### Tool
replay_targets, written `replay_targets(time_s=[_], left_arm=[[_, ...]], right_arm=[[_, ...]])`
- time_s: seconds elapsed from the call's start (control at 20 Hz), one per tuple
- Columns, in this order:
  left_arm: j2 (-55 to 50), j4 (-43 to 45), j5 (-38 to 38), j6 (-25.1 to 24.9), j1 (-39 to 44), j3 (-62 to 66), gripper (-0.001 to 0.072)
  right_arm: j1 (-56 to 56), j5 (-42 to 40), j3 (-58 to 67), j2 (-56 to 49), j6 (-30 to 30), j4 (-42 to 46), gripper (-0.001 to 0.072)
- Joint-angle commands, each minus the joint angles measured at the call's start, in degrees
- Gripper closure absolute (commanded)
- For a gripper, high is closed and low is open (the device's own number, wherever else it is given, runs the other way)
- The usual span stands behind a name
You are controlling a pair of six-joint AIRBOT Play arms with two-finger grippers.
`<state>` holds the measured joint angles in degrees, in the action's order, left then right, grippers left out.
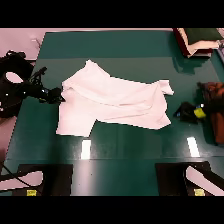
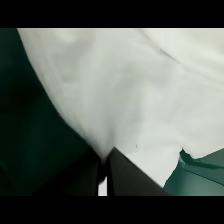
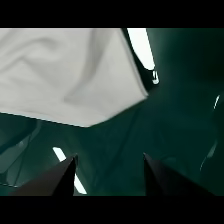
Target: Fold the shirts.
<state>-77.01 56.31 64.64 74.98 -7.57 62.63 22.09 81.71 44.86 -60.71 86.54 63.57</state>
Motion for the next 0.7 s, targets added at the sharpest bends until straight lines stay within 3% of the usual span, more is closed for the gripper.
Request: replay_targets(time_s=[0.0,0.15,0.35,0.45,0.55,0.65], left_arm=[[1.5,0.0,-0.5,0.0,0.0,0.5,0.0678],[1.5,-1.0,-0.6,0.2,0.0,0.5,0.0679],[1.5,-1.7,-0.6,1.5,0.0,0.6,0.0679],[1.6,-1.7,-0.3,1.5,0.0,0.6,0.0679],[2.9,-1.4,-0.2,2.6,0.0,0.8,0.0679],[7.5,-1.2,-1.0,3.0,0.0,1.6,0.068]], right_arm=[[7.6,-6.5,-14.2,1.9,-3.1,-5.2,0.0272],[6.1,-13.3,-18.6,-0.4,-7.2,-13.9,0.0285],[-3.4,-19.3,-14.5,-6.8,-7.8,-17.4,0.0295],[-8.1,-21.5,-11.3,-8.9,-7.8,-16.8,0.0537],[-11.1,-20.7,-7.4,-9.4,-9.1,-16.7,0.0697],[-12.2,-18.2,-2.1,-6.3,-9.7,-15.7,0.0697]])
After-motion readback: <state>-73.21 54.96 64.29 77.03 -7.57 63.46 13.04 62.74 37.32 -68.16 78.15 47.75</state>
